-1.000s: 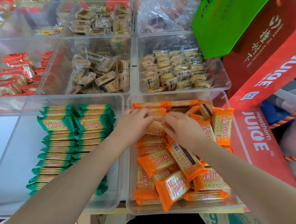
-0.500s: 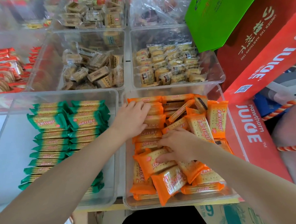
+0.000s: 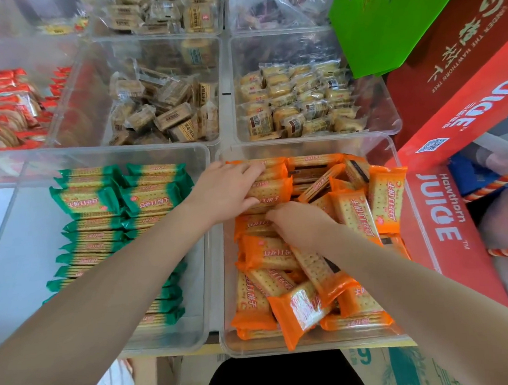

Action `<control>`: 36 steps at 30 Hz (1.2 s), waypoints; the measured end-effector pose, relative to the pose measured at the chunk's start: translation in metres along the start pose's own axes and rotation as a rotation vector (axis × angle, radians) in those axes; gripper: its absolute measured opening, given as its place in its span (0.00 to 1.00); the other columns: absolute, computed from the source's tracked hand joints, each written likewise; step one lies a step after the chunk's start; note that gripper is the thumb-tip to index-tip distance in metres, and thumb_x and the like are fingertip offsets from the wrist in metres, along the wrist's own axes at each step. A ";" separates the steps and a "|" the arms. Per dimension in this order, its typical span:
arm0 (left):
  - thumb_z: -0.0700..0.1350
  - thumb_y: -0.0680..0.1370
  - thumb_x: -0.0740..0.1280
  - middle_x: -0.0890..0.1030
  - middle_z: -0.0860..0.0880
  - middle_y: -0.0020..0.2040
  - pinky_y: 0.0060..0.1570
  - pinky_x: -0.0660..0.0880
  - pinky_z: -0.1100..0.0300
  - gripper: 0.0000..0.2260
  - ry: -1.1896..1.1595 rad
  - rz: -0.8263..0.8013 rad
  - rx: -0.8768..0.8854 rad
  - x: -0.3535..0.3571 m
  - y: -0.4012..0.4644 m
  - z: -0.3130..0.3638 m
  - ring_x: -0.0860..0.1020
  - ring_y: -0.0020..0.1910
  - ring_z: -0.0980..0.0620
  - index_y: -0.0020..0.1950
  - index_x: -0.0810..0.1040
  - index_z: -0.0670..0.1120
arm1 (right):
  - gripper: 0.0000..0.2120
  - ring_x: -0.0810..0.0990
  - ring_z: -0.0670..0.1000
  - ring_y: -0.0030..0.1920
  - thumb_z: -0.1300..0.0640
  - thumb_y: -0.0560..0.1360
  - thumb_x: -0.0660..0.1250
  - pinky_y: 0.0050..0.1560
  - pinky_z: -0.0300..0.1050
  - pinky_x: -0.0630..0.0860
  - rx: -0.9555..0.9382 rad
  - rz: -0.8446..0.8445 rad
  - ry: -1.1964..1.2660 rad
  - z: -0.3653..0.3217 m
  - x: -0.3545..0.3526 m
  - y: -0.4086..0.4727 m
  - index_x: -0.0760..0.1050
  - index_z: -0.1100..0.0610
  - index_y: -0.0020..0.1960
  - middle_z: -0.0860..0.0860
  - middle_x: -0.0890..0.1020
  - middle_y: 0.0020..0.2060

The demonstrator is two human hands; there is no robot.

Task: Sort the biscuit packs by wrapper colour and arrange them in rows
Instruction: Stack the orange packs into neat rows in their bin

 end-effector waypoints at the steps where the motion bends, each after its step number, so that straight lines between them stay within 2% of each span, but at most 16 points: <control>1: 0.57 0.77 0.61 0.68 0.49 0.70 0.64 0.61 0.53 0.29 0.007 -0.005 0.005 0.002 0.000 0.000 0.70 0.65 0.48 0.74 0.56 0.50 | 0.14 0.75 0.55 0.57 0.61 0.80 0.52 0.53 0.50 0.75 -0.002 -0.019 -0.036 -0.002 0.007 0.002 0.72 0.55 0.60 0.51 0.77 0.56; 6: 0.57 0.78 0.60 0.67 0.49 0.71 0.66 0.60 0.54 0.29 0.024 0.005 0.002 0.002 -0.001 -0.001 0.68 0.67 0.48 0.75 0.54 0.51 | 0.18 0.67 0.54 0.65 0.55 0.81 0.49 0.64 0.50 0.62 -0.071 -0.075 -0.171 -0.004 0.019 -0.011 0.65 0.54 0.69 0.50 0.71 0.66; 10: 0.56 0.77 0.61 0.68 0.49 0.70 0.66 0.60 0.54 0.28 0.031 0.022 0.007 0.004 -0.002 0.003 0.69 0.66 0.48 0.74 0.56 0.50 | 0.24 0.59 0.51 0.72 0.44 0.81 0.47 0.71 0.49 0.52 -0.084 -0.145 -0.055 0.000 0.018 -0.023 0.59 0.51 0.74 0.48 0.62 0.73; 12: 0.56 0.77 0.62 0.69 0.49 0.69 0.65 0.61 0.54 0.28 0.044 0.021 0.018 0.005 -0.002 0.005 0.69 0.65 0.48 0.73 0.57 0.50 | 0.29 0.59 0.50 0.72 0.37 0.78 0.50 0.71 0.49 0.52 -0.097 -0.121 0.029 -0.002 0.011 -0.028 0.61 0.50 0.73 0.47 0.61 0.74; 14: 0.55 0.75 0.64 0.70 0.49 0.67 0.64 0.63 0.53 0.27 0.062 0.001 0.027 0.008 -0.001 0.008 0.69 0.64 0.48 0.71 0.59 0.49 | 0.30 0.62 0.50 0.69 0.35 0.75 0.56 0.70 0.48 0.55 -0.150 -0.093 0.043 -0.010 0.006 -0.032 0.63 0.49 0.72 0.46 0.64 0.71; 20: 0.46 0.74 0.65 0.68 0.47 0.65 0.56 0.67 0.55 0.23 0.095 -0.022 0.068 0.015 0.001 0.020 0.70 0.60 0.47 0.66 0.62 0.46 | 0.27 0.67 0.50 0.62 0.36 0.72 0.62 0.67 0.48 0.60 -0.213 -0.248 0.057 -0.012 0.011 -0.038 0.70 0.49 0.67 0.47 0.71 0.62; 22: 0.43 0.74 0.64 0.68 0.46 0.66 0.56 0.68 0.53 0.21 0.063 -0.009 0.091 0.014 0.001 0.022 0.70 0.61 0.45 0.66 0.64 0.45 | 0.24 0.70 0.50 0.59 0.36 0.74 0.59 0.68 0.47 0.58 -0.207 -0.311 0.059 -0.009 0.016 -0.038 0.71 0.48 0.64 0.47 0.75 0.58; 23: 0.42 0.75 0.63 0.68 0.45 0.66 0.57 0.68 0.52 0.19 0.034 0.003 0.111 0.013 0.001 0.023 0.70 0.61 0.44 0.65 0.65 0.45 | 0.22 0.72 0.50 0.56 0.36 0.75 0.56 0.67 0.45 0.57 -0.203 -0.320 0.059 -0.009 0.018 -0.038 0.72 0.48 0.61 0.48 0.79 0.53; 25: 0.41 0.76 0.63 0.67 0.45 0.67 0.57 0.68 0.50 0.17 -0.003 0.007 0.141 0.012 -0.001 0.023 0.68 0.63 0.43 0.64 0.67 0.48 | 0.19 0.76 0.50 0.47 0.40 0.79 0.50 0.63 0.43 0.58 -0.185 -0.269 0.073 -0.011 0.017 -0.035 0.74 0.51 0.52 0.49 0.81 0.42; 26: 0.40 0.76 0.62 0.66 0.45 0.68 0.58 0.67 0.50 0.17 -0.002 0.000 0.147 0.013 -0.001 0.023 0.67 0.64 0.43 0.64 0.67 0.50 | 0.18 0.76 0.51 0.45 0.43 0.80 0.50 0.59 0.43 0.61 -0.165 -0.233 0.081 -0.010 0.016 -0.033 0.73 0.52 0.49 0.50 0.80 0.40; 27: 0.40 0.77 0.62 0.65 0.44 0.69 0.59 0.66 0.50 0.17 0.009 -0.007 0.150 0.015 -0.002 0.023 0.65 0.65 0.43 0.64 0.67 0.52 | 0.16 0.76 0.52 0.44 0.47 0.81 0.50 0.54 0.42 0.65 -0.136 -0.198 0.092 -0.008 0.014 -0.031 0.73 0.54 0.49 0.50 0.80 0.40; 29: 0.39 0.78 0.61 0.62 0.43 0.71 0.62 0.63 0.49 0.18 0.036 -0.020 0.154 0.017 -0.004 0.023 0.63 0.67 0.42 0.65 0.68 0.54 | 0.11 0.77 0.54 0.47 0.55 0.81 0.53 0.50 0.47 0.74 -0.083 -0.108 0.088 -0.003 0.008 -0.026 0.73 0.54 0.56 0.52 0.79 0.46; 30: 0.39 0.77 0.61 0.61 0.43 0.72 0.63 0.62 0.49 0.18 0.046 -0.028 0.152 0.017 -0.004 0.023 0.62 0.68 0.41 0.64 0.69 0.54 | 0.12 0.77 0.54 0.48 0.58 0.80 0.54 0.48 0.49 0.76 -0.062 -0.064 0.067 -0.003 0.005 -0.024 0.71 0.54 0.60 0.52 0.78 0.50; 33: 0.40 0.78 0.61 0.59 0.43 0.73 0.63 0.61 0.50 0.15 0.045 -0.046 0.140 0.015 -0.004 0.018 0.62 0.68 0.42 0.62 0.71 0.54 | 0.14 0.77 0.55 0.50 0.61 0.79 0.56 0.42 0.44 0.70 -0.013 -0.002 -0.037 -0.005 0.004 -0.017 0.68 0.55 0.64 0.52 0.74 0.55; 34: 0.41 0.78 0.61 0.60 0.43 0.72 0.63 0.62 0.50 0.13 0.044 -0.034 0.144 0.013 -0.003 0.017 0.63 0.68 0.42 0.60 0.71 0.54 | 0.14 0.77 0.56 0.50 0.60 0.79 0.58 0.43 0.45 0.68 -0.004 -0.009 -0.093 -0.007 0.005 -0.014 0.68 0.56 0.64 0.53 0.73 0.55; 36: 0.42 0.78 0.62 0.61 0.43 0.71 0.61 0.63 0.50 0.10 0.048 -0.009 0.166 0.011 -0.003 0.018 0.65 0.66 0.42 0.57 0.72 0.54 | 0.14 0.76 0.55 0.53 0.56 0.78 0.60 0.52 0.47 0.68 -0.002 -0.013 -0.205 -0.009 0.005 -0.009 0.68 0.57 0.63 0.53 0.73 0.56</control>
Point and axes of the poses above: each hand's wrist, its own y-axis towards the middle knuckle, its own x-axis out of the palm, z = x × y, the point moved 8 cm from there along y, towards the middle knuckle
